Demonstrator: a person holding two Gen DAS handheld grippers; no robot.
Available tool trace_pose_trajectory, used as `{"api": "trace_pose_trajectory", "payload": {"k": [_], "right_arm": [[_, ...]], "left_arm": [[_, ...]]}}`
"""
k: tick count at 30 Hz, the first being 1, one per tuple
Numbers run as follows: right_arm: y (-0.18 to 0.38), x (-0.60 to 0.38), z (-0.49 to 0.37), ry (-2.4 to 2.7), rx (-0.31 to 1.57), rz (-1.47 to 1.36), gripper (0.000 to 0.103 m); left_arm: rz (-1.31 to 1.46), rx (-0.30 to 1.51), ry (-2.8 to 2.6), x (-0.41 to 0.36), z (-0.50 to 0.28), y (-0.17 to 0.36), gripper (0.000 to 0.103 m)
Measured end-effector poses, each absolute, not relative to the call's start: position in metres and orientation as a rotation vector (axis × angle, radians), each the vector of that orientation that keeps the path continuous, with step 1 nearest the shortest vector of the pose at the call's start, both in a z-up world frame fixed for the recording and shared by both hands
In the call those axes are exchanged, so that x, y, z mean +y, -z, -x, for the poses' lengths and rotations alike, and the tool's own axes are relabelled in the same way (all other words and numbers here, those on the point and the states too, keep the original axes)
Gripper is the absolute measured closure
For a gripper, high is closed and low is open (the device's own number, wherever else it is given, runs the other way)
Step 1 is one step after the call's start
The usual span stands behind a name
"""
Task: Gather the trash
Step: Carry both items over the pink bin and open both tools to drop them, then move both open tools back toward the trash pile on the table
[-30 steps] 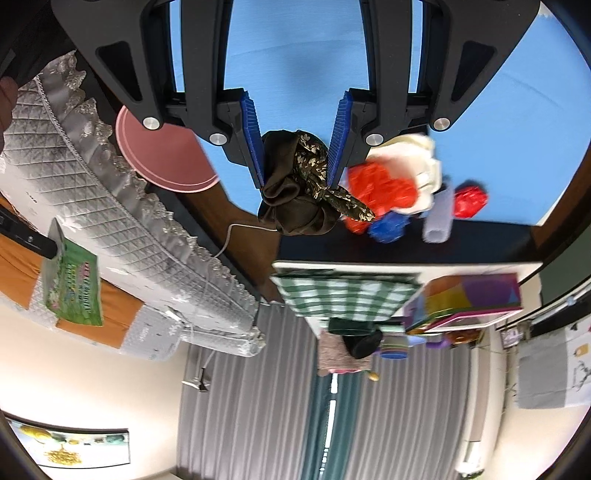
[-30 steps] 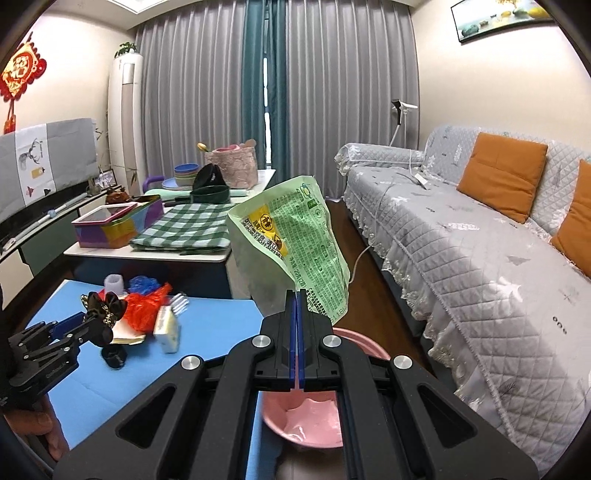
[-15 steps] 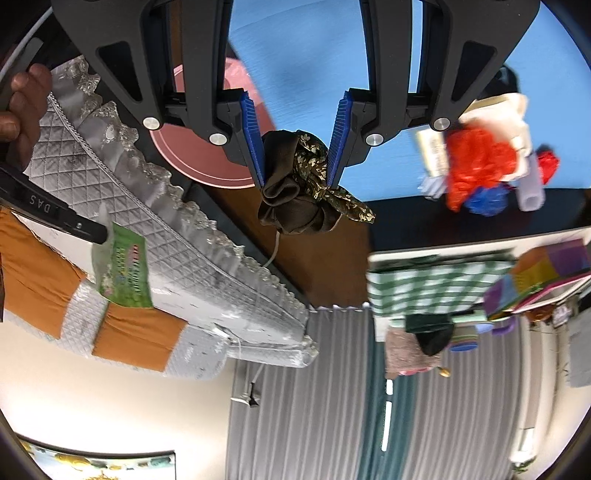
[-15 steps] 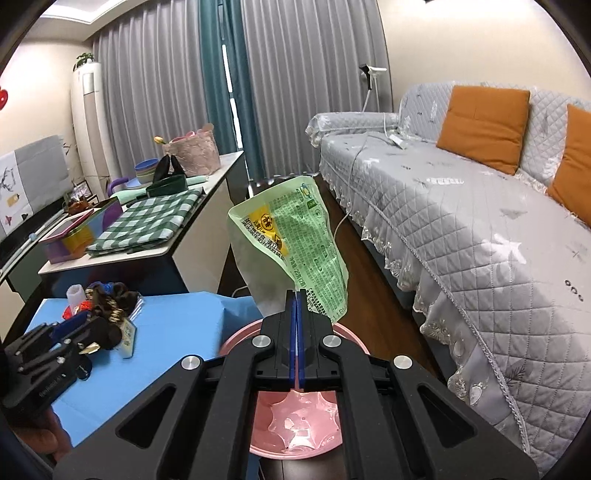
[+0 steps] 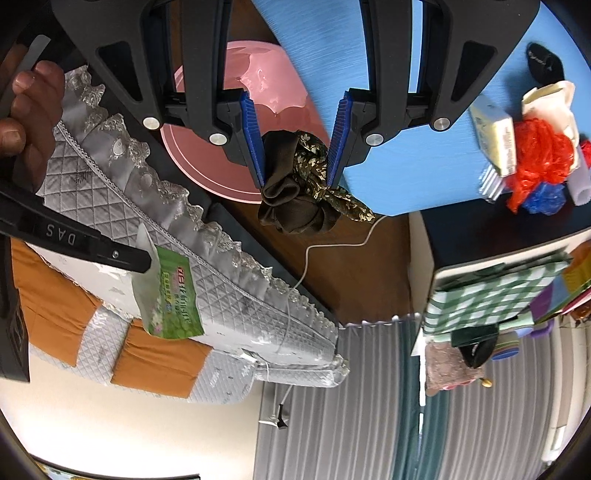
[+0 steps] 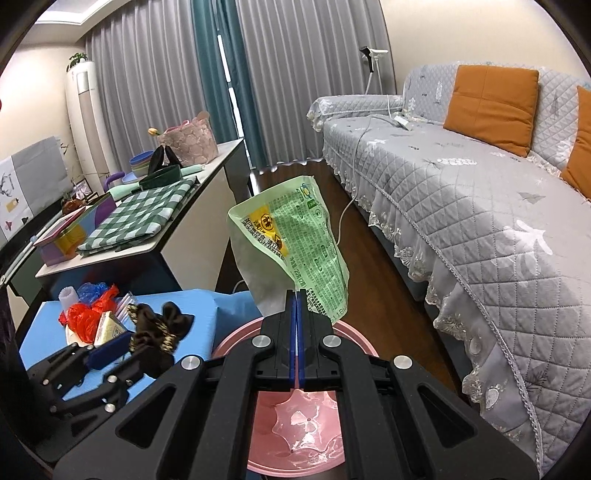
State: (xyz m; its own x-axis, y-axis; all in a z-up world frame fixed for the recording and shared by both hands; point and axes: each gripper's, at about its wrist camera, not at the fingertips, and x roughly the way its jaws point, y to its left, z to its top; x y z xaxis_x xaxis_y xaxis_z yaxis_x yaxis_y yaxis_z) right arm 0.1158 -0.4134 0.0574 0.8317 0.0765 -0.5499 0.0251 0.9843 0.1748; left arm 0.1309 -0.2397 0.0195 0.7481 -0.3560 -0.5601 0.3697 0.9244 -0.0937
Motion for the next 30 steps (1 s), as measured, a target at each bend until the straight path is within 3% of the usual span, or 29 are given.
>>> {"api": "trace_pose_trajectory", "payload": {"k": [5, 7, 9, 10, 11, 21, 30], "right_arm": [[-0.053, -0.415, -0.120, -0.029, 0.607, -0.184, 0.102], [-0.051, -0.415, -0.122, -0.038, 0.622, -0.187, 0.099], [-0.050, -0.415, -0.123, -0.007, 0.628, -0.174, 0.077], [-0.050, -0.417, -0.123, 0.005, 0.623, -0.179, 0.058], [-0.050, -0.419, -0.122, 0.012, 0.616, -0.189, 0.054], [-0.052, -0.412, -0.120, 0.001, 0.599, -0.185, 0.054], [-0.063, -0.383, -0.101, -0.037, 0.538, -0.124, 0.062]], "left_arm": [[-0.032, 0.623, 0.426, -0.249, -0.136, -0.013, 0.069], [-0.032, 0.637, 0.458, -0.254, -0.137, -0.011, 0.064], [-0.049, 0.662, 0.475, -0.257, -0.138, -0.007, 0.053], [-0.052, 0.664, 0.476, -0.257, -0.137, -0.007, 0.053], [-0.050, 0.661, 0.473, -0.255, -0.136, -0.007, 0.053], [-0.033, 0.656, 0.436, -0.225, -0.123, -0.015, 0.053], [-0.014, 0.634, 0.370, -0.173, -0.095, -0.033, 0.053]]}}
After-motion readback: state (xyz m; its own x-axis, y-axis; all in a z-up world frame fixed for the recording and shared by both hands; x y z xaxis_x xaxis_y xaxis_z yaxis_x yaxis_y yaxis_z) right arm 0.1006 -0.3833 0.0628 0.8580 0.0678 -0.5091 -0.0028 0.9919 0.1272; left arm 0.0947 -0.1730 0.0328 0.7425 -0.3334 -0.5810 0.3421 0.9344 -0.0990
